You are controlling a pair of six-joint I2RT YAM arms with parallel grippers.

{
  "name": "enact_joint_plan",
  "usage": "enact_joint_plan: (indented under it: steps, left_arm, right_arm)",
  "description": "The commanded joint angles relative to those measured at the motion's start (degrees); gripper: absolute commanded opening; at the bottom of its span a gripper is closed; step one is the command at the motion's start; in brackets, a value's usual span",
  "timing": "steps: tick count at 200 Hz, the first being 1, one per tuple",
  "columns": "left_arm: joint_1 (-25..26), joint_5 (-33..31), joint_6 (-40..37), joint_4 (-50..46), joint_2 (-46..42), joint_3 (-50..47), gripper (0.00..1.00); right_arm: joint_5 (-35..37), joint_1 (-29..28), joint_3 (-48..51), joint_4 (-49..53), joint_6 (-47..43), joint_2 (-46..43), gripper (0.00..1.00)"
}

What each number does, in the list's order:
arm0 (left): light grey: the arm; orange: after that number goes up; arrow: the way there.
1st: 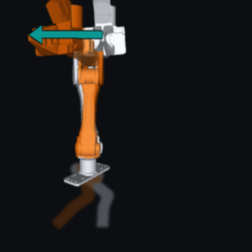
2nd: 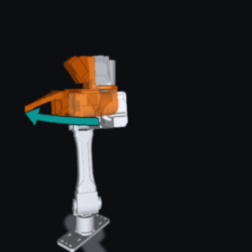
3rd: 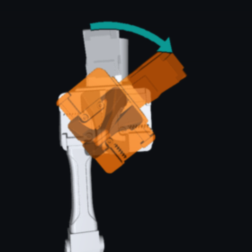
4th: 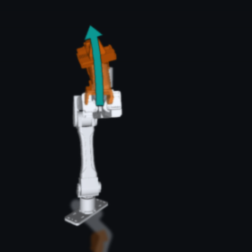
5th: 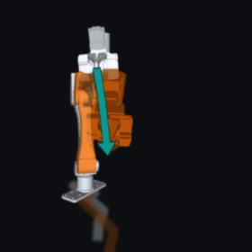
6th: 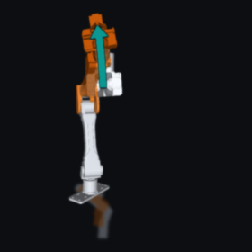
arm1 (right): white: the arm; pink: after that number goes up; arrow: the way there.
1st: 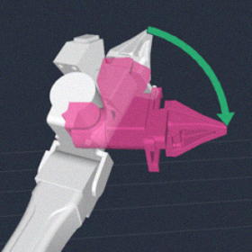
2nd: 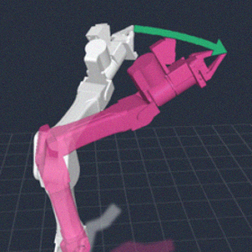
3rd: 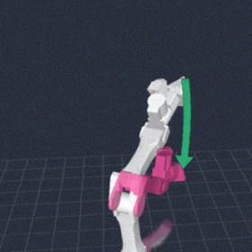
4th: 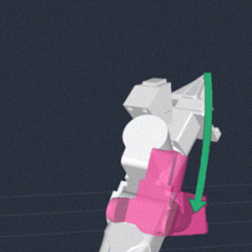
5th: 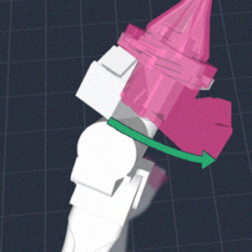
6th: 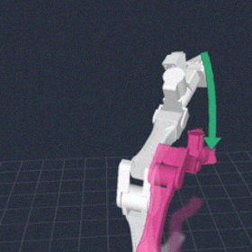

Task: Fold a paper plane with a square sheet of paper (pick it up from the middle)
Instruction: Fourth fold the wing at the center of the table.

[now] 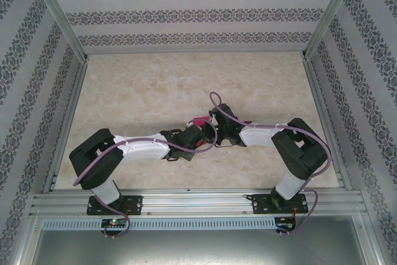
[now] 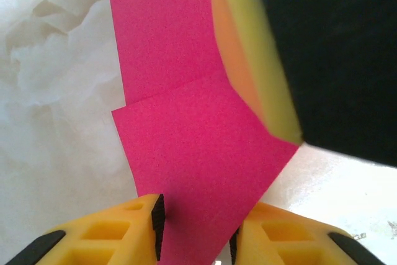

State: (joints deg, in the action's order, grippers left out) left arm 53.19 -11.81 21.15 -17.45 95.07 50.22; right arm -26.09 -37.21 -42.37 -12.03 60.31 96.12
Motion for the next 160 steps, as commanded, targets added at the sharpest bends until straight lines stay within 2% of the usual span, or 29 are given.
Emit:
enact_joint_plan:
  steps: [1,65,106,128,160]
  left_arm:
    - [0.7,-1.8,-0.9,0.9,0.6,0.3,0.31]
    - [0.7,-2.1,-0.9,1.0,0.7,0.2,0.18]
    - [0.5,-1.6,-0.4,1.1,0.6,0.2,0.1]
    - [-1.2,2.7,0.2,3.2,-0.8,-1.2,0.08]
    - [-5.3,13.0,0.8,7.1,-3.0,-4.0,0.08]
  right_arm:
    - [-0.7,0.6,-1.1,-0.3,0.8,-2.0,0.14]
    - [-0.4,0.9,-0.4,0.1,0.5,-3.3,0.17]
    - [0.1,1.9,1.2,0.7,-0.4,-6.4,0.25]
    - [0.8,2.7,2.5,2.4,-1.9,-9.7,0.35]
    - [3.8,4.1,4.2,7.3,-5.1,-16.0,0.46]
